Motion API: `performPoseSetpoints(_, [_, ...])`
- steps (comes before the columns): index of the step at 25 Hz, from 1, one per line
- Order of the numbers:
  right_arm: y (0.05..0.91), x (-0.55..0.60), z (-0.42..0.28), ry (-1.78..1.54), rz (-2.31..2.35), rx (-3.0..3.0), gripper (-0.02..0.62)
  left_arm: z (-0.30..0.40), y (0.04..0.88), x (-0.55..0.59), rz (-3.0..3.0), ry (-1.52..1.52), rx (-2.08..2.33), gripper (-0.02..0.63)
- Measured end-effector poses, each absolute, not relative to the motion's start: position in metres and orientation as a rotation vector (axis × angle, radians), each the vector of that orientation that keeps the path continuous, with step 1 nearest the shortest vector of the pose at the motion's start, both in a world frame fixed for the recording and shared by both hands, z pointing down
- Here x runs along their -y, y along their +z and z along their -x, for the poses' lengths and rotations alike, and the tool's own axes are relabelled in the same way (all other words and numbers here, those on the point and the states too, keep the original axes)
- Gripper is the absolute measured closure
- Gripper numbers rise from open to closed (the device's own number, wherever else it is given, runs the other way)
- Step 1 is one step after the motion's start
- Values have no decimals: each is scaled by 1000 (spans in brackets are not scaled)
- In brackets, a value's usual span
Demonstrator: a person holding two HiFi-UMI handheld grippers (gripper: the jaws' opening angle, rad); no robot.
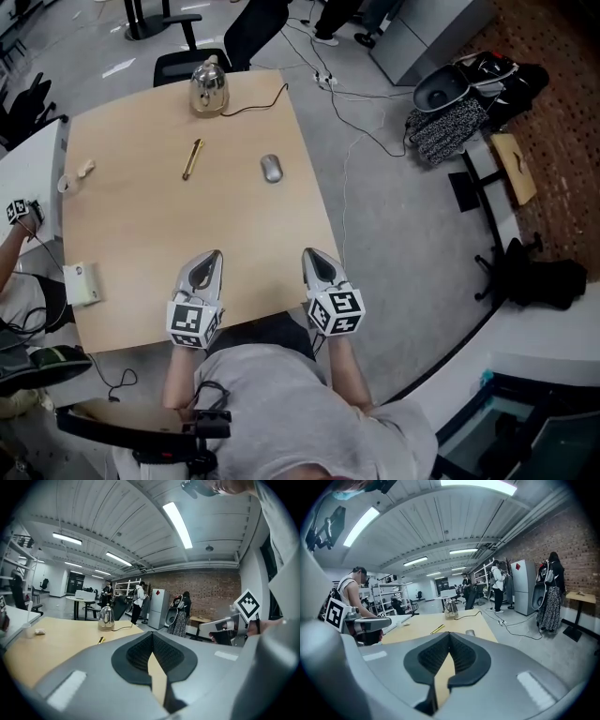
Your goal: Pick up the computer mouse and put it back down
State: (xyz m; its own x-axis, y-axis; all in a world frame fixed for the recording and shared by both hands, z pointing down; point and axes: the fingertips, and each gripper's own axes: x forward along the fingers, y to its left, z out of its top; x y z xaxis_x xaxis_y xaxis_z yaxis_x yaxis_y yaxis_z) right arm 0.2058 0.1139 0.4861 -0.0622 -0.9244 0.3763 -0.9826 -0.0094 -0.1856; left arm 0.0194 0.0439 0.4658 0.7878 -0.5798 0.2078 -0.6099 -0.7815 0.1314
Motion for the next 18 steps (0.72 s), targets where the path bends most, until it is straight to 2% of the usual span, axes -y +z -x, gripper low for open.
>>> performPoseSetpoints(18, [513,-23,-235,666,-1901,2134,589,-30,499,13,-2647,297,1065,586])
